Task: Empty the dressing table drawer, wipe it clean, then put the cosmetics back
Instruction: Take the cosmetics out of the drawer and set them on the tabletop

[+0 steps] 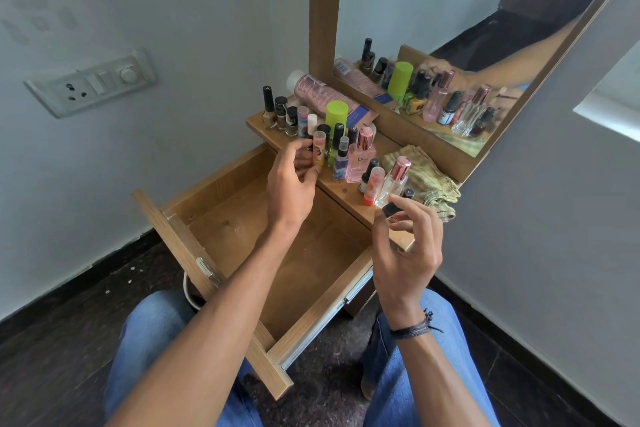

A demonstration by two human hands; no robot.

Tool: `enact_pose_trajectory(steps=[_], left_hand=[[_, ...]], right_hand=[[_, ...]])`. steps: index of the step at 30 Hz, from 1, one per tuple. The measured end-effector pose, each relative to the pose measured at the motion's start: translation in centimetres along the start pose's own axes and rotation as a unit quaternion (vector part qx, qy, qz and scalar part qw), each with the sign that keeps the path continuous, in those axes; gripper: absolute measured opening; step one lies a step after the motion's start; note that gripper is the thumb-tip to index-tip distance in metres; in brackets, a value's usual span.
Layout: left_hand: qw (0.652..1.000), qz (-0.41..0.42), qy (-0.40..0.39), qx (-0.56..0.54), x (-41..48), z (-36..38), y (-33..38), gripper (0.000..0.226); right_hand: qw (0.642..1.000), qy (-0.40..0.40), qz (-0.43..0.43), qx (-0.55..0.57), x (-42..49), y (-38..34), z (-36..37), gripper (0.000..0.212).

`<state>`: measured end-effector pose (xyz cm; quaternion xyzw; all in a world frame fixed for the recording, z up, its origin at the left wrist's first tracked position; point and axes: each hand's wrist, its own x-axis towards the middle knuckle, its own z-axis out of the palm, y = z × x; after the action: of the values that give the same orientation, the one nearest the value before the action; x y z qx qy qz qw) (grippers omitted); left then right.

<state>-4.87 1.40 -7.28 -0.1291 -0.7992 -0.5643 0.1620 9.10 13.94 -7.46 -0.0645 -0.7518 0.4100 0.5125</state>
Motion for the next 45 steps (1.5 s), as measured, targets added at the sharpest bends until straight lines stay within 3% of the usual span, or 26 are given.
enact_pose_trajectory(steps=[13,22,29,38,45], left_hand=[[0.999,0.027,0.017,-0.004,-0.9,-0.5,-0.4,0.045],[0.992,0.112,0.038,0.049,-1.5,-0.9,0.0,0.015],[0.985,0.161,0.019,0.052,-1.8,-0.7,0.2,0.006],[0.988,0.147,0.005,0.044,-1.8,-1.0,0.3,0.006],[0.988,0.147,0.013,0.041,-1.9,-1.2,0.6,0.007]], right_hand=[[0.998,0.013,0.058,-0.02,-0.3,0.9,-0.1,0.031],[0.997,0.003,0.068,-0.025,-0.4,1.2,0.1,0.029],[0.997,0.007,0.073,-0.015,-0.4,1.0,0.1,0.04],[0.997,0.004,0.075,-0.026,-0.5,1.1,0.2,0.046],[0.999,0.033,0.018,-0.033,-0.6,0.7,0.1,0.046]])
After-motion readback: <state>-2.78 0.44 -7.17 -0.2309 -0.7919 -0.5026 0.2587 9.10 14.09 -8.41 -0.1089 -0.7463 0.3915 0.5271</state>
